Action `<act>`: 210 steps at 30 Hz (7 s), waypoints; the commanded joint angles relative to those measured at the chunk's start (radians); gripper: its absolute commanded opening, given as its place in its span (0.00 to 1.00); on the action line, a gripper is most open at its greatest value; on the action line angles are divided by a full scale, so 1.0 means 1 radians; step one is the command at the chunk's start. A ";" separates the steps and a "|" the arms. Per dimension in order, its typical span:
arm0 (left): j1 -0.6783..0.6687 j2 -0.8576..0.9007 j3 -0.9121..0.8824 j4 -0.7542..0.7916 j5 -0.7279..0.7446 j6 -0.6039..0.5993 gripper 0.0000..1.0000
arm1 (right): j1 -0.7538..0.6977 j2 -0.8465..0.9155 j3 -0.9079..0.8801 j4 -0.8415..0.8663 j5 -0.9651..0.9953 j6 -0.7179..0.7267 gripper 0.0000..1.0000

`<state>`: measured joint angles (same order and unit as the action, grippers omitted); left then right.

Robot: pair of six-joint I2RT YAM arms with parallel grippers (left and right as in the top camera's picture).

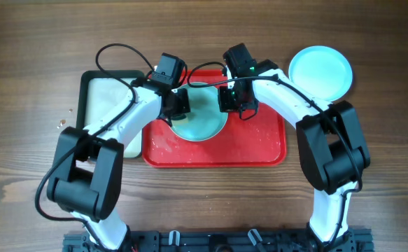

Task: Clean dirty plates on tray and stack at the side
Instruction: 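Scrub the light-blue plate with the sponge while right gripper holds it, then lower the sponge into the black tray and release it with left gripper, then lift the light-blue plate with the right gripper and swing it left over the black tray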

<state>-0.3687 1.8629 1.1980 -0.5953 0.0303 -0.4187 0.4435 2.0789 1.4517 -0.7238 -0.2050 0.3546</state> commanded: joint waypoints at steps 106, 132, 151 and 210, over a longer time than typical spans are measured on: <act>-0.076 0.196 0.077 0.057 0.248 0.019 0.05 | 0.003 -0.008 -0.005 0.012 -0.030 -0.066 0.05; 0.270 -0.139 0.163 -0.175 0.167 0.034 0.05 | 0.002 -0.008 -0.005 0.012 -0.028 -0.066 0.18; 0.425 0.031 0.158 -0.282 -0.059 0.362 0.07 | 0.002 -0.008 -0.005 0.018 -0.028 -0.066 0.19; 0.511 -0.305 0.266 -0.078 -0.050 0.273 1.00 | 0.178 -0.230 0.101 0.128 0.241 0.068 0.04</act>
<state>0.1425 1.5558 1.4597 -0.6735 -0.0177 -0.1364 0.5507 1.8400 1.5398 -0.6327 -0.0441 0.3939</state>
